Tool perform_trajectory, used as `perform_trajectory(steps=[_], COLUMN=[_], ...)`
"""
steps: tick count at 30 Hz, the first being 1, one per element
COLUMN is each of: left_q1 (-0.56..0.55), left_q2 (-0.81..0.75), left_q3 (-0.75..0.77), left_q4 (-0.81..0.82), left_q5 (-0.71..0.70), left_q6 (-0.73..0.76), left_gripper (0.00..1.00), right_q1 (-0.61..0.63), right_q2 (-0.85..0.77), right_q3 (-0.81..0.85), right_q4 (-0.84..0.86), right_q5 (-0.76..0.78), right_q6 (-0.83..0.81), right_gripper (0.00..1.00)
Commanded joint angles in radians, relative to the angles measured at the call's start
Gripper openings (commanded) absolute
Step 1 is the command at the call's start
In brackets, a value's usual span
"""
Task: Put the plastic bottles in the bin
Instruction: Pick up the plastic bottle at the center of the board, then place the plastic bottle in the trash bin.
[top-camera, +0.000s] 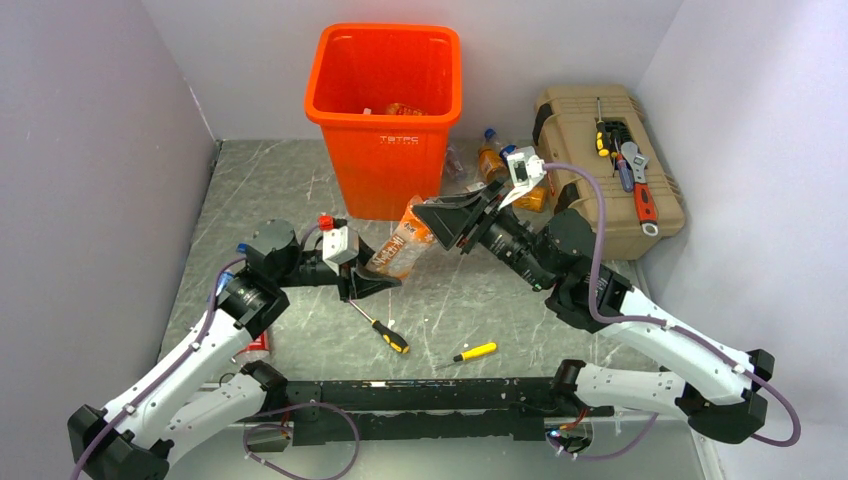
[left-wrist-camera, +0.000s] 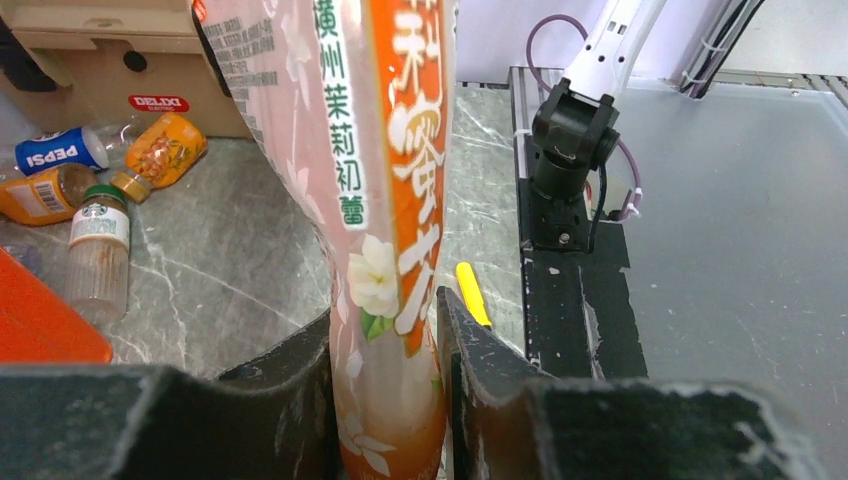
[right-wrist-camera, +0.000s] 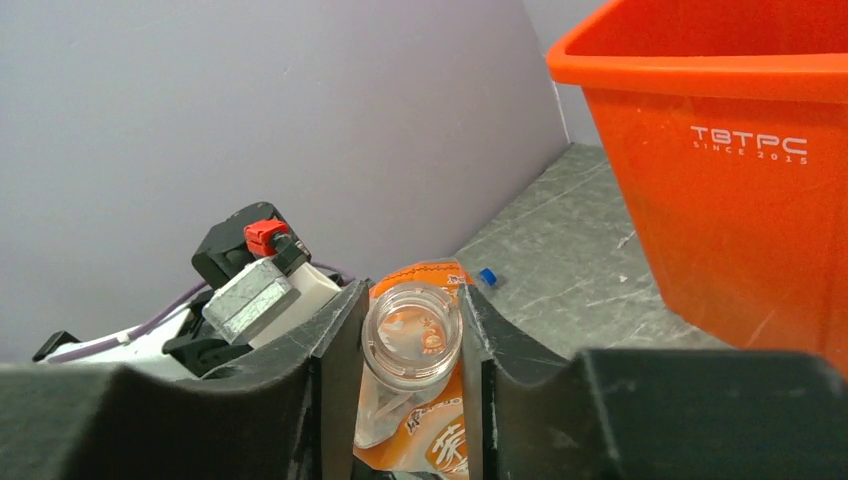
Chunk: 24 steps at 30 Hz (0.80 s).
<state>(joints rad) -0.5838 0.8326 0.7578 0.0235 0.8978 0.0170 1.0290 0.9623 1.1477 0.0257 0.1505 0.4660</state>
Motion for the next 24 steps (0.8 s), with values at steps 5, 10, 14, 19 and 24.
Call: perform_trajectory(steps=[5, 10, 14, 19, 24], left_q1=[-0.006, -0.008, -0.008, -0.008, -0.008], left_q2=[-0.019, -0.012, -0.012, -0.029, -0.065], left_q3=[0.029, 0.035, 0.037, 0.041, 0.037], left_q4=[0.004, -0.009, -0.019, -0.046, -0.04], left_q5=[-0.042, -0.045, -0.063, -0.1, -0.159], left_q6=[0.026, 0.027, 0.03, 0.045, 0.028], left_gripper=[0.0, 0.0, 0.01, 0.53, 0.99], right_q1=[-0.005, -0.003, 0.0, 0.0, -0.003], right_q2=[-0.015, 0.005, 0.022, 0.027, 0.037], right_q3=[0.073, 0.123, 0.142, 0.18, 0.272], right_q4=[-0.073, -0.159, -0.184, -0.168, -0.181], right_q5=[0.025, 0.112, 0.17, 0.104, 0.11], right_q6=[-0.09, -0.261, -0.306, -0.293, -0.29], right_gripper=[0.0, 0.0, 0.0, 0.0, 0.0])
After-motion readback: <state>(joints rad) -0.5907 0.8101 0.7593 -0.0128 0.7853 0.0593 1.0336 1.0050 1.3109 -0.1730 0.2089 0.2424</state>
